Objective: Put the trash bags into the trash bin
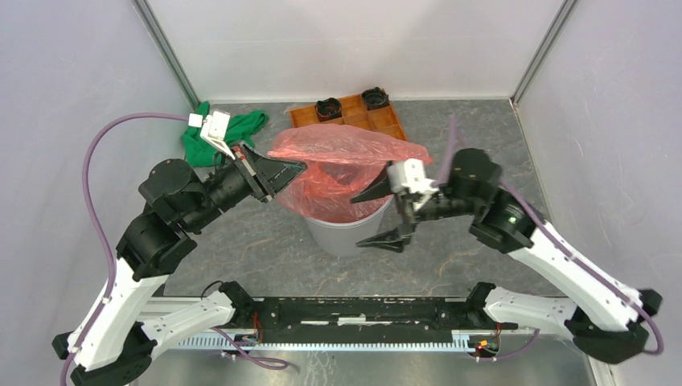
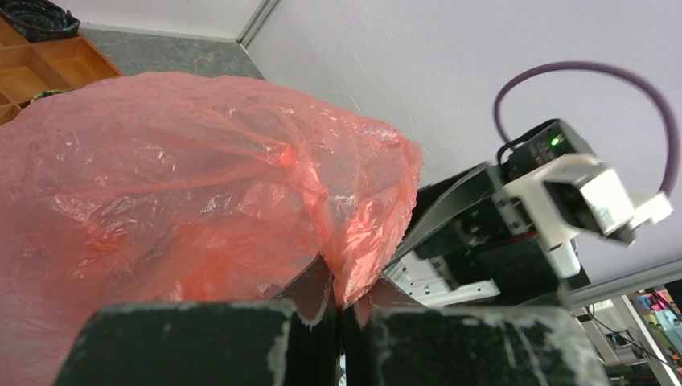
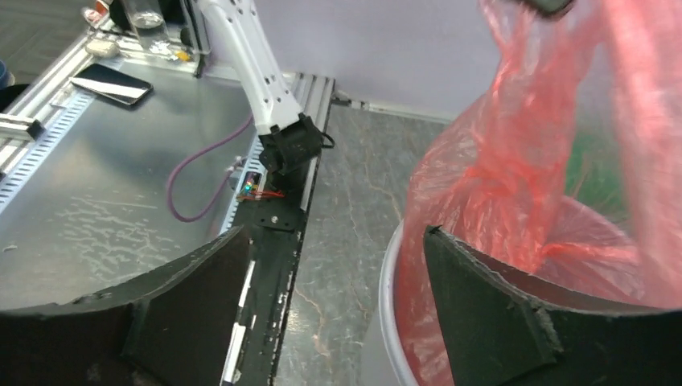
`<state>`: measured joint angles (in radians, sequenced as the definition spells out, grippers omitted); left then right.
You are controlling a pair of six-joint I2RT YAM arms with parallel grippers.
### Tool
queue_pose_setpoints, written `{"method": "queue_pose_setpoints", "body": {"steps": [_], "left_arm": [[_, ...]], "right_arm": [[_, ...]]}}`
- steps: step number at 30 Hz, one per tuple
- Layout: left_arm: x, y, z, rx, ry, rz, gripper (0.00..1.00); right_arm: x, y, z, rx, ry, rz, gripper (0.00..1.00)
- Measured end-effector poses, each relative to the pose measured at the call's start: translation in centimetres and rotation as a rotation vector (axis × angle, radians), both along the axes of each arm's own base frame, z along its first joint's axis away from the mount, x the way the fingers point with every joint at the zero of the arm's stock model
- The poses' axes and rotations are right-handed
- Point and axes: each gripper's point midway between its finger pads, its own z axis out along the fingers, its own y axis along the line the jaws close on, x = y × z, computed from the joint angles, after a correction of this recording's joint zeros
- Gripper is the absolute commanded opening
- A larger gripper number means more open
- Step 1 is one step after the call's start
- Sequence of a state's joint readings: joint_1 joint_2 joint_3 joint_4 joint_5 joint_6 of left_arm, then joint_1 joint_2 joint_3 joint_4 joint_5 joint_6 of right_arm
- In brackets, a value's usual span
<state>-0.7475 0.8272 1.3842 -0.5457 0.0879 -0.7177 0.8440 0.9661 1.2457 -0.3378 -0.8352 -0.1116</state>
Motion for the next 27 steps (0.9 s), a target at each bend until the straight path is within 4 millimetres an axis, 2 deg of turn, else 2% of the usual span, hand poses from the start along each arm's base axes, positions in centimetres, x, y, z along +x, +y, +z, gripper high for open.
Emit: {"method": "queue_pose_setpoints", "body": {"steps": [2, 5, 7, 10, 14, 18, 21, 23, 25, 27], "left_arm": [[0.0, 0.0, 0.2, -0.002, -0.003, 0.000, 0.02], [-0.1, 0.1, 0.5, -0.006, -0.007, 0.000, 0.02], [-0.1, 0.0, 0.5, -0.006, -0.007, -0.001, 0.02], [-0.1, 0.1, 0.5, -0.008, -0.009, -0.002, 0.02], [-0.5, 0.2, 0.7, -0.014, -0.016, -0.013, 0.02], [-0.8, 0.2, 0.8, -0.017, -0.019, -0.025, 0.02], [-0.8, 0.1, 0.8, -0.016, -0.018, -0.029, 0.02], [-0.9, 0.1, 0.8, -0.016, -0.019, -0.029, 0.02], [-0.9, 0.2, 0.8, -0.017, -0.020, -0.029, 0.02], [-1.0, 0.2, 0.9, -0.019, -0.021, -0.030, 0.02]], "right_arm": [[0.6, 1.9, -1.5, -0.044, -0.015, -0.025, 0.75], [3.4, 3.5, -3.4, -0.116, -0.068, -0.167, 0.63], [5.6, 3.5, -4.2, -0.154, -0.117, -0.272, 0.62], [7.8, 3.2, -4.9, -0.200, -0.210, -0.369, 0.63], [8.9, 3.4, -5.7, -0.213, -0.324, -0.412, 0.63], [9.9, 4.1, -7.5, -0.260, -0.381, -0.415, 0.61], [10.9, 4.7, -8.7, -0.292, -0.403, -0.428, 0.48], [11.6, 4.8, -9.4, -0.301, -0.417, -0.453, 0.44], [12.0, 4.7, -9.9, -0.308, -0.426, -0.471, 0.27], [12.2, 4.7, -10.0, -0.312, -0.432, -0.482, 0.16]]}}
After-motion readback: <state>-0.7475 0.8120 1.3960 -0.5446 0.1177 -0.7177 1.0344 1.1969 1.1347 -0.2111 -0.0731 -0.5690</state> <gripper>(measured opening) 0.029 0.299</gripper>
